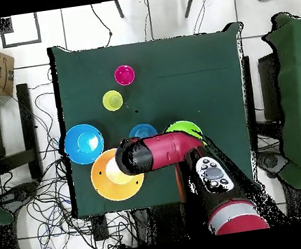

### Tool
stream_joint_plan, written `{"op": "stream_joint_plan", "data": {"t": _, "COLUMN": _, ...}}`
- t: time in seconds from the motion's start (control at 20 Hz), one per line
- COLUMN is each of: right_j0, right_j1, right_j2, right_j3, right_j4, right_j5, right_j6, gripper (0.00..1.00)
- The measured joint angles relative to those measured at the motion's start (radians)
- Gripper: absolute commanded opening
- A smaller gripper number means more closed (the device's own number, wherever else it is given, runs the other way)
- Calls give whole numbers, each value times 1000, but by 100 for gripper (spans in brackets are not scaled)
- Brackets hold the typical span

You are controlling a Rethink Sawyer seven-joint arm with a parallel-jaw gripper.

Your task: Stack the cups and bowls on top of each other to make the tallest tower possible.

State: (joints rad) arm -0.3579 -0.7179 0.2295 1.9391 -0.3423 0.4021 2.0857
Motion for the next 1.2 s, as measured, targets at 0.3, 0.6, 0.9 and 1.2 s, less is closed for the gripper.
{"op": "stream_joint_plan", "data": {"t": 0.3, "right_j0": -48, "right_j1": 23, "right_j2": 63, "right_j3": 2, "right_j4": -92, "right_j5": 0, "right_j6": 0, "gripper": 100}}
{"op": "stream_joint_plan", "data": {"t": 0.6, "right_j0": -95, "right_j1": 79, "right_j2": 159, "right_j3": 2, "right_j4": -157, "right_j5": 0, "right_j6": 0, "gripper": 100}}
{"op": "stream_joint_plan", "data": {"t": 0.9, "right_j0": -140, "right_j1": 134, "right_j2": 252, "right_j3": 5, "right_j4": -196, "right_j5": 0, "right_j6": 0, "gripper": 100}}
{"op": "stream_joint_plan", "data": {"t": 1.2, "right_j0": -163, "right_j1": 158, "right_j2": 321, "right_j3": 13, "right_j4": -210, "right_j5": 0, "right_j6": 0, "gripper": 100}}
